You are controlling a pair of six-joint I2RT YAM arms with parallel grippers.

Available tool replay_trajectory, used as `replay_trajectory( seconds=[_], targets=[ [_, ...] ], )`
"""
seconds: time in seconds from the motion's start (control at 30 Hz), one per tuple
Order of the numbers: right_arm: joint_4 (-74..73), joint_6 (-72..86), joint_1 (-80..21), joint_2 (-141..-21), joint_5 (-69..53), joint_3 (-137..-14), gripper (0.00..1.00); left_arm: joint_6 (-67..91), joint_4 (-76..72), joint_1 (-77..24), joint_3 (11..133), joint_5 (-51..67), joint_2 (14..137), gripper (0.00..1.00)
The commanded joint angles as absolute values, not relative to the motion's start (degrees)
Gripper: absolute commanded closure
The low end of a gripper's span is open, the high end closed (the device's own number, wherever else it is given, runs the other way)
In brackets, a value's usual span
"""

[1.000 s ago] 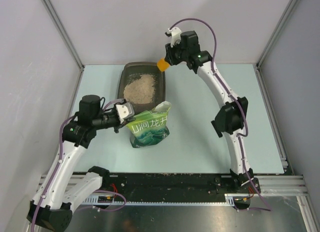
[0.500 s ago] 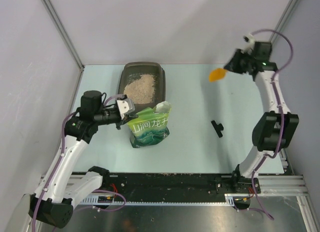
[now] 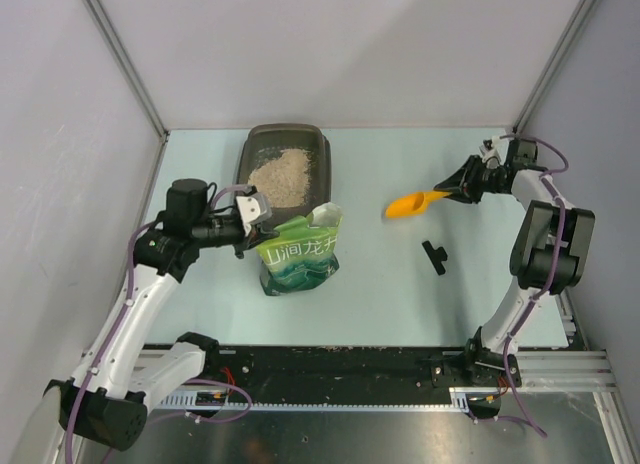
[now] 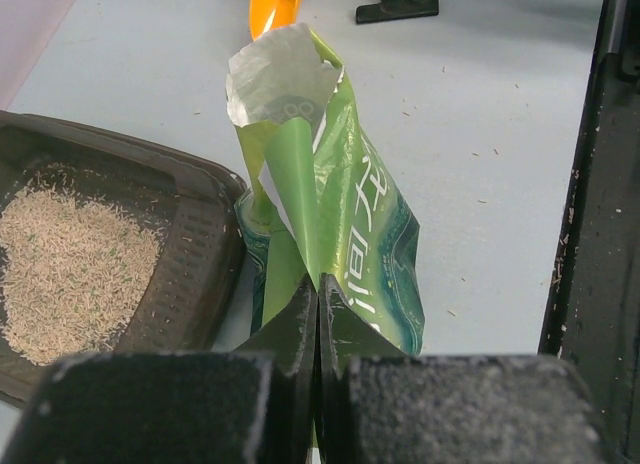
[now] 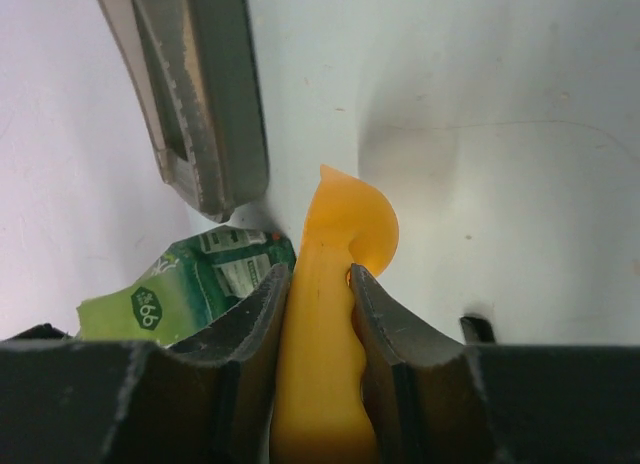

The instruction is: Fill the litter box with clean litter

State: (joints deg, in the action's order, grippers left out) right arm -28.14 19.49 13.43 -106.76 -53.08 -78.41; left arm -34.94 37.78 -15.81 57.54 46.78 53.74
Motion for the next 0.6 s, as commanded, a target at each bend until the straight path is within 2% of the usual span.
replay_trajectory(
  seconds=[0.0,0.17,0.3,0.33,0.43,0.47,0.57],
  targets=[
    [-26.9,19.3,15.6,-111.2,-51.7,-78.4,0.94,-33.7,36.8,-16.6,59.5,49.7,54.0,1.0],
    [-31.1,13.2,17.5,-112.4,-48.5,-78.7,0.82,-33.1,36.8,-16.9,59.3,49.7,53.4,1.0],
    [-34.8,10.0,22.3,-112.1,-46.3,-78.5,0.58,-33.1,36.8,-17.2,59.4,50.2,53.6,1.0],
    [-35.0,9.8,23.6,-111.6,-45.4,-78.5,0.55,-33.2,36.7,-17.4,59.5,50.3,53.7,1.0],
    [-36.1,9.0,28.6,-108.9,-36.3,-78.8,0.47,-33.6,36.2,-17.9,59.7,50.8,54.2,1.0],
    [-37.1,8.4,30.2,-106.7,-30.1,-78.7,0.39,-33.6,36.0,-18.0,59.9,51.1,54.6,1.0],
    [-38.5,8.3,32.4,-102.8,-25.5,-78.0,0.31,-33.4,35.0,-18.2,61.3,51.7,56.1,1.0]
  ],
)
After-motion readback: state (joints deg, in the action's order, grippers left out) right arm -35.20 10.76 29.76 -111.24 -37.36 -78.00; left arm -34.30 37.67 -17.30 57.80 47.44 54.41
